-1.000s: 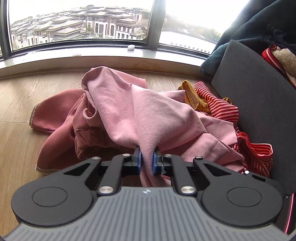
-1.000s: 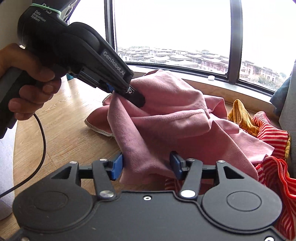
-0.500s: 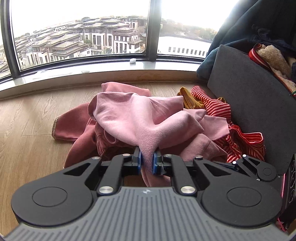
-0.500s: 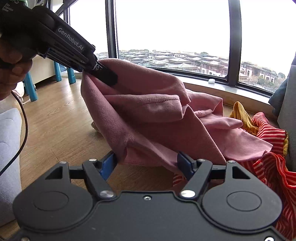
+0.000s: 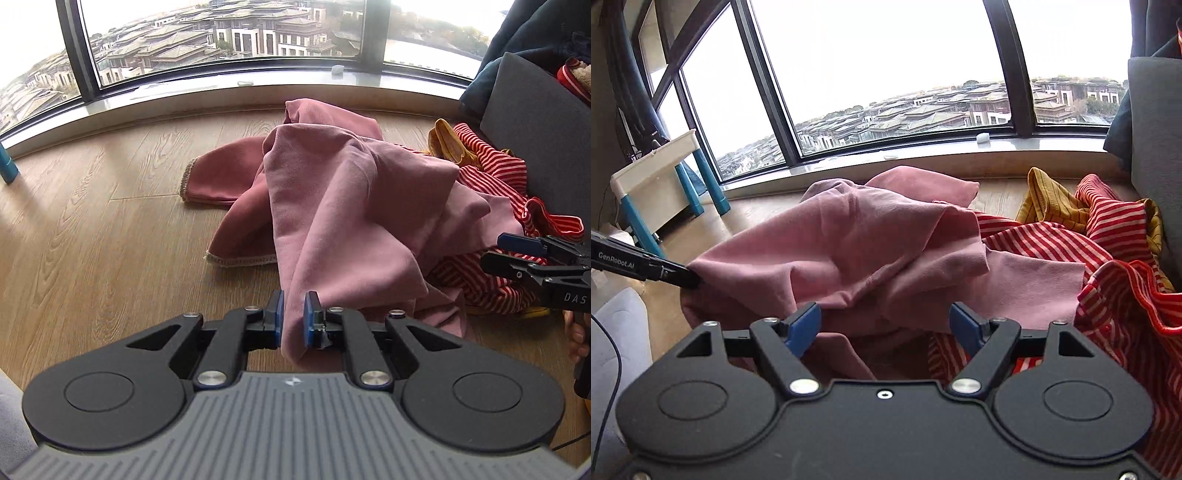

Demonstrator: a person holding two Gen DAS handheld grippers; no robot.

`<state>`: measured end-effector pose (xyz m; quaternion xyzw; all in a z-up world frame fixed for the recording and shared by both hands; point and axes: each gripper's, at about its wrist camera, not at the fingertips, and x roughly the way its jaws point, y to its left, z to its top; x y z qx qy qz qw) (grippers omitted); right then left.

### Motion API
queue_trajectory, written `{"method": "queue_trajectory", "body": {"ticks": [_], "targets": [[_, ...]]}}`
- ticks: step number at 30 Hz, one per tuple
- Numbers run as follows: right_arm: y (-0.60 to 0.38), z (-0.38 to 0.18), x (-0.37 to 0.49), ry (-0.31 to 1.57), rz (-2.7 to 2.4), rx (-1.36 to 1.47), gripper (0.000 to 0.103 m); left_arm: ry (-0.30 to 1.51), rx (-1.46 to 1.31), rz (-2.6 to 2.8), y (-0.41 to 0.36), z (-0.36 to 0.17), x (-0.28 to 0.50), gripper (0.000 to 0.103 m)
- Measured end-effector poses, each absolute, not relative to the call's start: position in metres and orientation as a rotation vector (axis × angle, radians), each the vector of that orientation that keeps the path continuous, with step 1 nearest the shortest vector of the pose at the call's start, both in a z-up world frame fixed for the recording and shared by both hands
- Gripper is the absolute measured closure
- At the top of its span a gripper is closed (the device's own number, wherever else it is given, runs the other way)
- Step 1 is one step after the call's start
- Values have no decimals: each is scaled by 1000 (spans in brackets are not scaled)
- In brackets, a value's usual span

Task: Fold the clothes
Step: 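Lift the pink sweatshirt from the pile with both grippers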

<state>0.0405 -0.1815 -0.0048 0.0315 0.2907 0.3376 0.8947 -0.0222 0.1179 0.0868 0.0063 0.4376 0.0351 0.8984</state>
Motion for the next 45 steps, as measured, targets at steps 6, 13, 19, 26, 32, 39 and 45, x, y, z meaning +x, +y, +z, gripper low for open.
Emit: {"method": "queue_trajectory", "body": {"ticks": [6,13,19,26,32,39,45], "targets": [[-138,-8,35,600,745,-43,25,910,-16,41,128,86,-18,90],[-116,-4,39,467,647,-285,21,858,-43,-68,102,67,26,85],[-120,-2,66,447,642,-362,19,827,16,-87,80,45,76,39],[-107,-17,90,429,671,-423,19,838,95,-58,70,16,117,38],[-108,-20,101,455,673,-360,64,874,102,-39,71,7,126,53],[-110,-16,94,476,729,-332,91,860,126,-69,72,14,115,86],[-114,2,76,510,797,-216,93,827,144,-67,76,38,89,92]]}}
